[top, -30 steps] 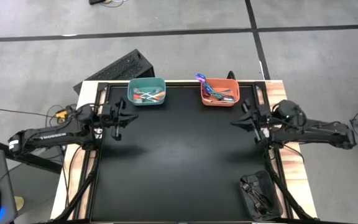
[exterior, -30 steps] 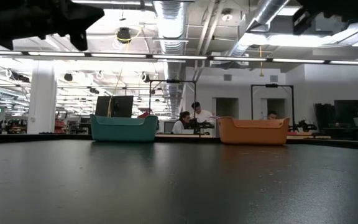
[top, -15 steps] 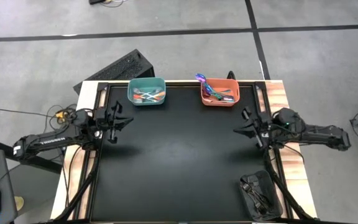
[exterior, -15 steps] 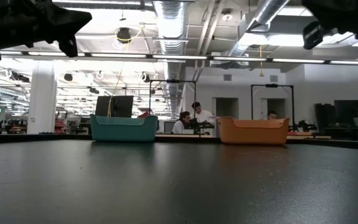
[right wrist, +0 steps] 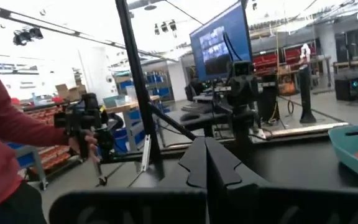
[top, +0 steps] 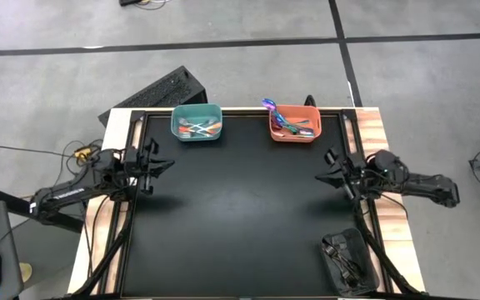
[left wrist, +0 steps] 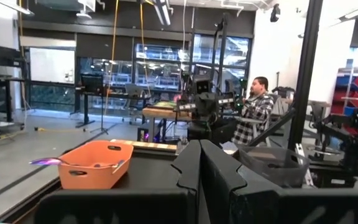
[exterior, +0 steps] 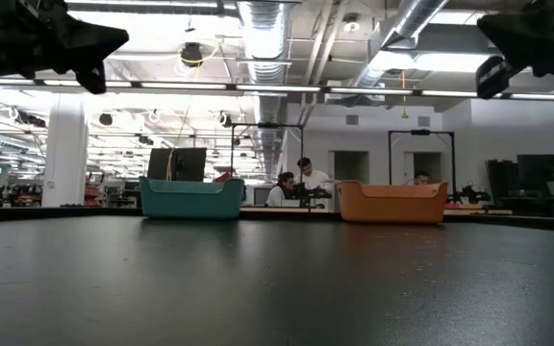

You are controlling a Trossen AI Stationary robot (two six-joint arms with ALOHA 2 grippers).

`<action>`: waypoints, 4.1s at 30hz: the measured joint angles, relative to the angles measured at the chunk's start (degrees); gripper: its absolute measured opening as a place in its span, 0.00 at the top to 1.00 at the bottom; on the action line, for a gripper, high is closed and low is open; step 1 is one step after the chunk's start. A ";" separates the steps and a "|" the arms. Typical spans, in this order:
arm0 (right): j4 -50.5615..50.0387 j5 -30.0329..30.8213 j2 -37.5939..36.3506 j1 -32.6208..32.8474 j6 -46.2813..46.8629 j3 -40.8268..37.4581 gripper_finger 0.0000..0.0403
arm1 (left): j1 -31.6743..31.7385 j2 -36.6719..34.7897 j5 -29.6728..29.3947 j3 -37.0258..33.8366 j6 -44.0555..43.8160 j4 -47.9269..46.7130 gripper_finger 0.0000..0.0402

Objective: Sort silverware by color (type)
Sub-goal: Return to Home Position

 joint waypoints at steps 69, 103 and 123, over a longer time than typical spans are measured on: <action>-7.63 -1.23 -1.36 0.26 7.02 -4.93 0.93 | -18.27 4.77 -16.60 -4.85 -9.27 -7.60 1.00; -7.77 -1.26 -1.36 0.24 7.02 -4.97 0.93 | -18.25 4.77 -16.58 -4.85 -9.35 -7.59 1.00; -7.77 -1.26 -1.36 0.24 7.04 -4.97 0.93 | -18.25 4.76 -16.58 -4.85 -9.35 -7.58 1.00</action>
